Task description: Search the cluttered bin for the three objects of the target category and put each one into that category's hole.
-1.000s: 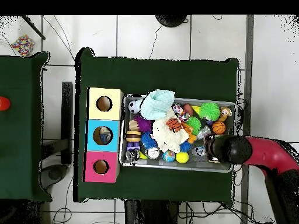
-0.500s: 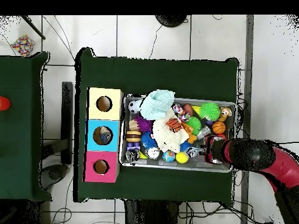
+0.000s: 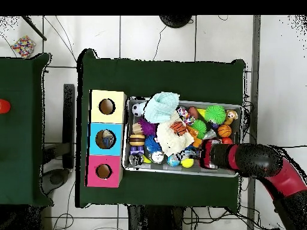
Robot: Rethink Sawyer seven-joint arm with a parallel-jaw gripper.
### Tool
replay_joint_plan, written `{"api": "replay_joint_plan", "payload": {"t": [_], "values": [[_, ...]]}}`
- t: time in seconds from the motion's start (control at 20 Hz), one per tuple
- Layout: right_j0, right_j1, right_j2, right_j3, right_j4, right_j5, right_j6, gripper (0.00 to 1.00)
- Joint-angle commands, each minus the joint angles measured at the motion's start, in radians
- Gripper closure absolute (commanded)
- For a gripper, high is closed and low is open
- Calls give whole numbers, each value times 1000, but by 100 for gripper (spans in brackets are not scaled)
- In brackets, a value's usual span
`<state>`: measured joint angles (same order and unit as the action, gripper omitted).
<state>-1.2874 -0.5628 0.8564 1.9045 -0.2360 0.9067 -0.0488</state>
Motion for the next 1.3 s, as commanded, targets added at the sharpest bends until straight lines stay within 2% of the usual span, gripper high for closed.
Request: {"api": "replay_joint_plan", "payload": {"t": [0.05, 0.3, 0.5, 0.65, 0.9, 1.3], "values": [[-40, 96, 167, 112, 74, 29, 11, 100], [-50, 184, 190, 170, 46, -122, 69, 100], [-14, 249, 181, 195, -9, -285, 132, 100], [22, 282, 170, 192, -29, -362, 159, 100], [22, 362, 201, 181, -30, -396, 99, 100], [-25, 406, 277, 230, -24, -419, 106, 100]]}}
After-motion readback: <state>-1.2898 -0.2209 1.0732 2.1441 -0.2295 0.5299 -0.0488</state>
